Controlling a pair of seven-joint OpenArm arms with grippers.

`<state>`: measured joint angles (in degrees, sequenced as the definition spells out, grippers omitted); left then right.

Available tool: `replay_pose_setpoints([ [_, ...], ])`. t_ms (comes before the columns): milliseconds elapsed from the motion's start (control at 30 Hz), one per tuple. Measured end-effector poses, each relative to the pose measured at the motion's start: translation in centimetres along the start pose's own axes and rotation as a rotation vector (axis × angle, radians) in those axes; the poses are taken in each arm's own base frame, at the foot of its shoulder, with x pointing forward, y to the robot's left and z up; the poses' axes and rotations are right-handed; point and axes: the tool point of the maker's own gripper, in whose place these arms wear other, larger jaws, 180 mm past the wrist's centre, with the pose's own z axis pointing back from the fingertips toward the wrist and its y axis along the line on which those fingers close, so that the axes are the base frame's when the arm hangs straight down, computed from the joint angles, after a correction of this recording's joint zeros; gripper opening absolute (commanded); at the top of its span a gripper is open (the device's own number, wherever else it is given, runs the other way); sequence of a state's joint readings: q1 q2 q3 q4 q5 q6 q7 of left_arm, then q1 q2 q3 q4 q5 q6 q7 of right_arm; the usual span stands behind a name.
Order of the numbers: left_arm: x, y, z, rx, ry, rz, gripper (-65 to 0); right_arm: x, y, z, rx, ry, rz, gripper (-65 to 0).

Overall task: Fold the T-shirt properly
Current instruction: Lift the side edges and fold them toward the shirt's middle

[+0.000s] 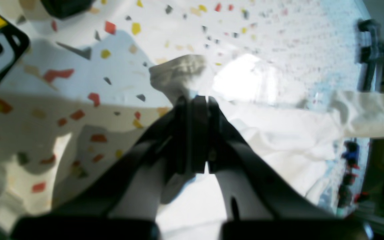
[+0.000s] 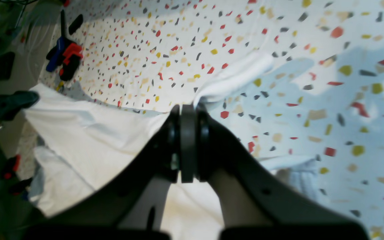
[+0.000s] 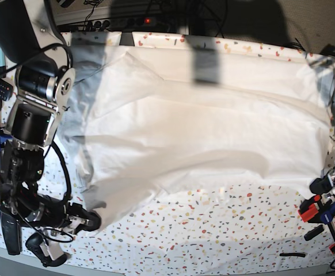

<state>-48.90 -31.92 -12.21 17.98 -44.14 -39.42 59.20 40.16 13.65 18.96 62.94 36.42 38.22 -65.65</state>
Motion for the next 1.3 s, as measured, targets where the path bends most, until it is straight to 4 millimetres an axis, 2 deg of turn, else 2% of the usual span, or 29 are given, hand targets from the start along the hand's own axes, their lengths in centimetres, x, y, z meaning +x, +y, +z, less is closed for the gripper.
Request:
replay_pose_setpoints([
  [133,0.4,0.6,1.7,-0.01,-0.005,0.028,-65.0,-1.8,-0.2,0.8,-0.033,0.026,0.052,-65.0],
  [300,-0.2,1.3,2.3,-0.013,-0.007,0.051,-65.0,-5.0,0.6,0.7,-0.033,0.068,0.071,-65.0],
  [533,-3.0,1.6,2.1,-0.077,0.018,0.138,-65.0,-6.1,1.1,1.4,-0.045,0.065,0.101,-65.0],
  [767,-4.7,0.2,2.3,-0.194,0.051,0.212,-65.0,-7.9,1.8,1.9,-0.029,0.071,0.103,-65.0],
  [900,-4.1,-0.9,2.7,-0.263,0.027,0.235,-65.0,-8.5,2.1,2.3,-0.033,0.074,0.117,-65.0],
  [1100,-3.3,-0.1,3.9,-0.24,0.0,0.232,-65.0,-8.7,2.2,2.3,-0.03,0.074,0.115,-65.0],
  [1300,-2.6,3.2,2.6,-0.051,-0.078,0.168,-65.0,-8.7,2.2,2.4,-0.03,0.074,0.115,-65.0],
])
